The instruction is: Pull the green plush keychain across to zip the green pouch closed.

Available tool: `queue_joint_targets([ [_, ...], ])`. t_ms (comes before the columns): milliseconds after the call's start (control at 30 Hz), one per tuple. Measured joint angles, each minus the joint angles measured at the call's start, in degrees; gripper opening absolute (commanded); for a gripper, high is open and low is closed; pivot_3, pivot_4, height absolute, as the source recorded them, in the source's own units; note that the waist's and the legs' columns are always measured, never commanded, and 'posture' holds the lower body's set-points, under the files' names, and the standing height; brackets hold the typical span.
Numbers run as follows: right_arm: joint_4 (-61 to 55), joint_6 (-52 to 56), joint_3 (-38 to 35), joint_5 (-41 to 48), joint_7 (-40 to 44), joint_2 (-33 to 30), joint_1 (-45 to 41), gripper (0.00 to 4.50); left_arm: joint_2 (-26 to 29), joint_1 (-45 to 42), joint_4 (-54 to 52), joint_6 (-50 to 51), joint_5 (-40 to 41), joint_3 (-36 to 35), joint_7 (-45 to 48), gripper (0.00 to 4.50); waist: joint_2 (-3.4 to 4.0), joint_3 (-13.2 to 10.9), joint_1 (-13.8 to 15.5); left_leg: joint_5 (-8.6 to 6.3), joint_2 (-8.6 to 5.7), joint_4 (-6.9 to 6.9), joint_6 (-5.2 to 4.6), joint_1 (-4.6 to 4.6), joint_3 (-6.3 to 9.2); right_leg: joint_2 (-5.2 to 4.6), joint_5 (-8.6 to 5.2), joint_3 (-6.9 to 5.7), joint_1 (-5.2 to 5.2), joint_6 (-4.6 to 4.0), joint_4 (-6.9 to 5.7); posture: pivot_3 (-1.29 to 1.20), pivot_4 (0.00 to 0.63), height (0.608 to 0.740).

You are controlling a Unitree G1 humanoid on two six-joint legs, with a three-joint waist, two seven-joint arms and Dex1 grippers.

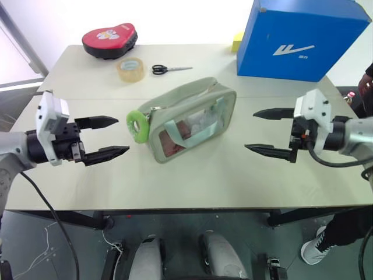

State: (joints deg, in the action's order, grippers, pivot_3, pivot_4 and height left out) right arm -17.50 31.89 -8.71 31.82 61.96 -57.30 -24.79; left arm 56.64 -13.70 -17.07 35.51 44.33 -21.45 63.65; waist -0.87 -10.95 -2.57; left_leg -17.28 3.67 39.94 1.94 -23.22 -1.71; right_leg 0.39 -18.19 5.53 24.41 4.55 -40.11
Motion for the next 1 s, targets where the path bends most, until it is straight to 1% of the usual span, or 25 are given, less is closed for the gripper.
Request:
queue_joint_targets([
  [200,1.23,-0.48,0.70,-0.25,0.93,0.00,-2.89,4.50,-0.83,-2.06,0.19,0.15,1.37,-0.03,-0.42,4.48,0.00,0.00,0.13,0.00,0.00,0.01,0.00,-0.02,0.00,0.00,0.00,-0.01,0.00,0.00,0.00,0.00,0.150,0.737],
  [233,1.73,-0.76,1.18,-0.27,1.31,0.08,-4.31,4.50,-1.08,-3.12,0.28,0.24,2.16,-0.22,-0.52,4.48,0.00,0.00,0.14,0.00,0.00,0.02,0.00,-0.03,0.00,-0.01,0.00,-0.01,0.00,0.00,0.00,0.00,0.150,0.737],
  [333,4.57,-2.44,4.78,-1.84,2.65,1.69,-13.38,4.50,-1.60,-5.80,0.69,0.33,3.78,-0.27,-0.40,4.48,0.03,-0.02,-0.26,0.00,0.01,0.02,0.00,0.05,-0.02,0.00,0.01,0.03,0.02,-0.01,-0.01,0.00,0.150,0.737],
  [400,7.85,-4.39,8.66,-4.17,4.37,3.76,-21.17,4.50,-1.94,-6.98,0.98,0.23,3.92,0.00,-0.12,4.48,0.03,-0.02,-0.64,0.00,0.03,0.00,0.00,0.05,-0.02,0.04,0.01,-0.01,0.02,-0.01,-0.03,0.00,0.150,0.737],
  [433,8.91,-4.78,9.84,-4.84,4.79,4.64,-23.13,4.50,-2.03,-7.24,1.22,0.22,3.90,0.30,-0.13,4.48,0.03,-0.02,-0.66,0.00,0.05,-0.02,0.00,0.06,-0.02,0.04,0.01,-0.01,0.02,-0.01,-0.04,0.00,0.150,0.737],
  [533,18.42,-8.50,19.46,-12.09,8.76,11.10,-35.27,4.50,-3.06,-7.59,1.94,-0.10,3.59,1.15,-0.08,4.48,0.04,-0.02,-1.49,0.00,0.05,-0.04,0.01,0.02,-0.02,0.01,0.01,0.01,0.12,-0.02,-0.07,0.00,0.150,0.737],
  [567,20.78,-10.10,22.16,-14.17,10.08,12.92,-37.96,4.50,-3.35,-7.55,1.88,-0.22,3.53,1.75,-0.07,4.48,0.04,-0.02,-1.56,0.00,0.05,-0.05,0.01,0.01,-0.01,0.02,0.01,-0.01,0.12,-0.02,-0.07,0.00,0.150,0.737],
  [633,25.31,-13.28,26.37,-17.84,12.48,16.26,-41.73,4.50,-3.86,-7.20,1.82,-0.58,3.19,2.43,-0.09,4.48,0.04,-0.02,-1.48,0.00,0.07,-0.06,0.01,-0.07,0.04,-0.01,0.01,-0.05,0.19,-0.02,-0.05,0.00,0.150,0.737],
  [733,32.09,-16.88,30.98,-22.81,14.91,20.24,-44.99,4.50,-3.95,-5.98,1.50,-0.89,3.06,2.13,-0.31,4.48,0.03,-0.02,-1.32,0.01,0.05,-0.05,0.02,-0.19,0.08,-0.13,0.01,-0.11,0.24,-0.02,-0.04,0.00,0.150,0.737],
  [833,38.10,-20.71,35.40,-29.03,15.32,23.35,-47.34,3.69,-3.97,-4.11,0.47,-0.98,3.06,1.79,-0.81,4.50,0.03,-0.02,-1.41,0.01,0.05,-0.02,0.03,-0.19,0.04,-0.18,0.02,-0.11,0.25,-0.02,-0.02,0.00,0.150,0.737],
  [900,41.50,-21.88,36.48,-31.93,14.88,24.98,-47.75,2.68,-3.98,-3.34,-0.30,-0.99,3.10,1.41,-1.34,4.50,0.03,-0.01,-1.36,0.02,0.05,0.00,0.04,-0.19,0.06,-0.17,0.02,-0.13,0.24,-0.02,-0.04,0.00,0.150,0.737],
  [1000,43.18,-22.08,36.45,-33.45,15.19,25.49,-48.29,1.14,-3.97,-2.47,-1.23,-1.00,3.17,0.87,-1.74,4.50,0.03,-0.02,-1.40,0.02,0.05,0.00,0.04,-0.19,0.07,-0.16,0.02,-0.13,0.24,-0.02,-0.06,0.00,0.150,0.737],
])
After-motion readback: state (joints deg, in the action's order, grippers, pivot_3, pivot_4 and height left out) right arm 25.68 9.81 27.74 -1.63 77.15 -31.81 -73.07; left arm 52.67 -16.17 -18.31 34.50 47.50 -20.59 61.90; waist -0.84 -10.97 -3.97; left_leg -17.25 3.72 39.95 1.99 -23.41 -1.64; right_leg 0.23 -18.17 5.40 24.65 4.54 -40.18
